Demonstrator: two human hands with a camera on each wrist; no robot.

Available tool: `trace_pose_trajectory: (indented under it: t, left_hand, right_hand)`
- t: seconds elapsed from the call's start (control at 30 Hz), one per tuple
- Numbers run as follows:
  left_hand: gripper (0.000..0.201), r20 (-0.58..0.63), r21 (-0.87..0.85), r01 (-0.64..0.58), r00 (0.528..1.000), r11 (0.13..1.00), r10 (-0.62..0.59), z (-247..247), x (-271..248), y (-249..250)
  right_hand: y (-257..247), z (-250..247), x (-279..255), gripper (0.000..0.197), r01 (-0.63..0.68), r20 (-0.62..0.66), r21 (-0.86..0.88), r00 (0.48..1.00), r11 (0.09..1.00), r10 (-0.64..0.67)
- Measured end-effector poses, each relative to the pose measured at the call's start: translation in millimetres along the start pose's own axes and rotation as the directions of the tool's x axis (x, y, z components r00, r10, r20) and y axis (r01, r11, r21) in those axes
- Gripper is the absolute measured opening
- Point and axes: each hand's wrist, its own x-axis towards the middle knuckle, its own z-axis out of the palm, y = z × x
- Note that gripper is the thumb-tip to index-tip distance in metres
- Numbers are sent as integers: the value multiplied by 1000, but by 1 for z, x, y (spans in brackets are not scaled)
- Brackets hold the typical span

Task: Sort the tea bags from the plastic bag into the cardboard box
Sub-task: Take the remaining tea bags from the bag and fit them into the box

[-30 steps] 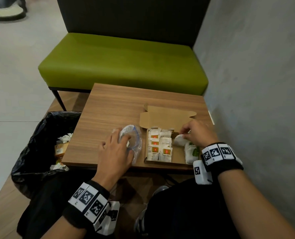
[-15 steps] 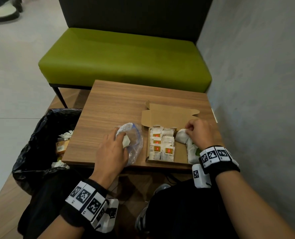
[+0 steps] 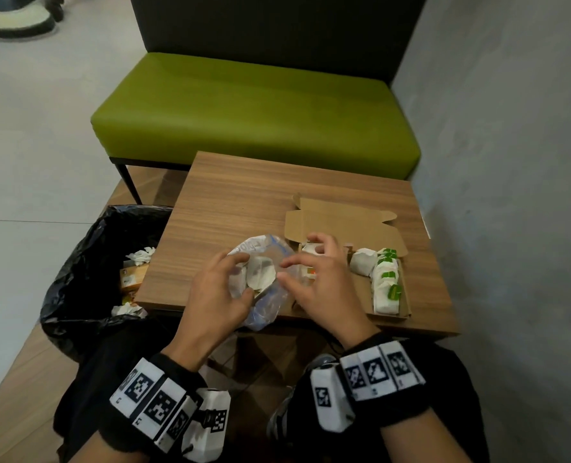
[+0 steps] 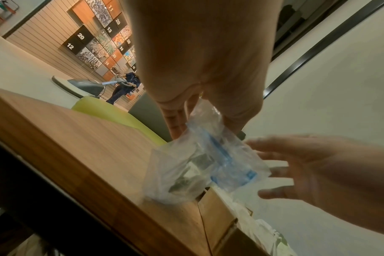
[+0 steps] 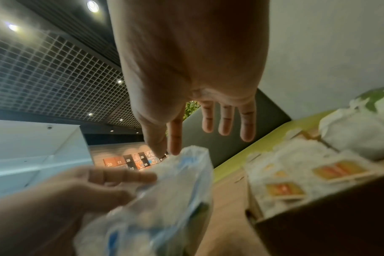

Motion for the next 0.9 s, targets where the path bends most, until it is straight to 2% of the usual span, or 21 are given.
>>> trace_pose_trajectory:
  t: [0.13,0.2,0.3,0.37,0.43,0.47,0.53,0.6,0.63,0.7,0.77,0.83,0.9]
  left_hand:
    - [53,20,-70,-83,996,994,85,-5,-8,-4]
    - [53,12,-51,-79,997,996,79,-7,-10,-10]
    - [31,-82,-44,-53,995,998,49,-9,-14,-14]
    - [14,-163,-112,4,986,994,-23,-11,-15,-11]
    - [19,-200,-205,79,972,976,-121,-12,-14,-10]
    - [21,-182,-238,113,970,965,-158,-14,-13,-10]
    - [20,-79,-257,168,978,952,-194,-14,-12,-11]
    - [6,23,-264,177,984,948,-177,-13,-13,-14]
    - [12,52,-293,173,985,940,-166,-12,-14,-13]
    - [28,97,-398,224,975,890,-202,-10,-19,-10]
    - [35,166,-545,329,944,772,-285,-12,-23,0]
    - [38,219,-648,424,899,632,-379,-12,-26,8]
    - [36,230,-638,517,835,570,-500,-10,-26,9]
  right_hand:
    - [-9,24,-2,38,-115,88,-116,988,987,125]
    - [-9,29,-3,42,-91,72,-90,993,992,97]
    - [-14,30,-7,31,-9,15,35,1000,999,9]
    - [-18,29,-8,20,48,76,72,996,996,-53]
    - [-19,28,-12,13,74,170,82,982,994,-87]
    - [-19,26,-14,10,59,212,114,974,992,-83]
    - [-17,23,-21,21,-4,249,220,967,975,-52]
    - [-14,24,-28,33,-80,217,316,976,945,10]
    - [-11,26,-32,37,-101,188,332,981,938,39]
    - [-2,32,-36,29,-110,129,306,989,946,73]
    - [6,33,-37,13,-108,108,275,991,955,81]
    - [9,31,-38,19,-156,156,350,982,924,107]
    - [7,27,-41,23,-266,250,467,955,843,163]
